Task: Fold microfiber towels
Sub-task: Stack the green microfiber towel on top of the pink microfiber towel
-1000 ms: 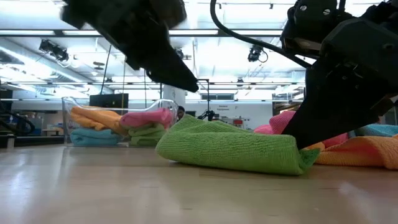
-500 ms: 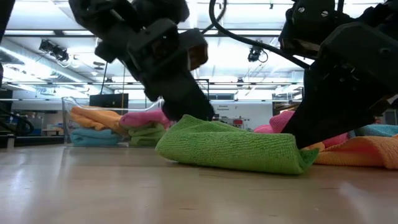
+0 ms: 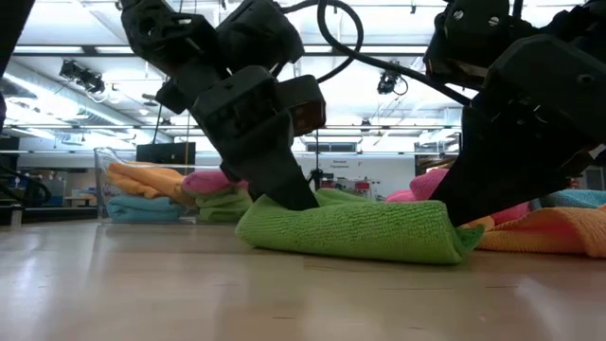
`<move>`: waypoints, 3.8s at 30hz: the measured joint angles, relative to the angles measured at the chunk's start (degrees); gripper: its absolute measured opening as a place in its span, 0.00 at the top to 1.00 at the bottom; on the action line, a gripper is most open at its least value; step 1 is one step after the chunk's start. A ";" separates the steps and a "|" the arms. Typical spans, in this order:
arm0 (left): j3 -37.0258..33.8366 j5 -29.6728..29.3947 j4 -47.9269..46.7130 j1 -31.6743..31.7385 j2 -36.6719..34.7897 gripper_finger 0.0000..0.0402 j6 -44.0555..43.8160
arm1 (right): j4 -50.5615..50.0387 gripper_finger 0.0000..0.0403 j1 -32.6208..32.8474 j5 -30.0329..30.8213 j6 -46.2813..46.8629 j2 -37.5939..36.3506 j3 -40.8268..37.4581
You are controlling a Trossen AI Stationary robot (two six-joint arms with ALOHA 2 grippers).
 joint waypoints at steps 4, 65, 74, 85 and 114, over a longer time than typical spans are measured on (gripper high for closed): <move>0.00 0.41 -0.49 -0.31 0.08 0.48 -0.49 | 0.24 0.51 0.00 0.02 -0.55 -0.02 0.00; -1.59 -26.43 -47.04 22.39 -46.13 0.92 -1.25 | -15.22 0.51 0.17 6.61 -1.92 -15.34 -1.73; -10.61 -41.60 -36.43 19.16 -47.01 0.89 -24.77 | -15.37 0.51 -0.30 6.43 -5.71 -15.34 -1.75; -26.07 -50.48 -13.09 13.65 -46.47 0.89 -45.84 | -15.55 0.51 -2.68 6.43 -18.29 -15.34 -1.75; -17.31 -75.21 -16.68 4.18 -36.14 0.91 -46.21 | -12.68 0.51 -4.24 2.89 -22.71 -15.34 -1.74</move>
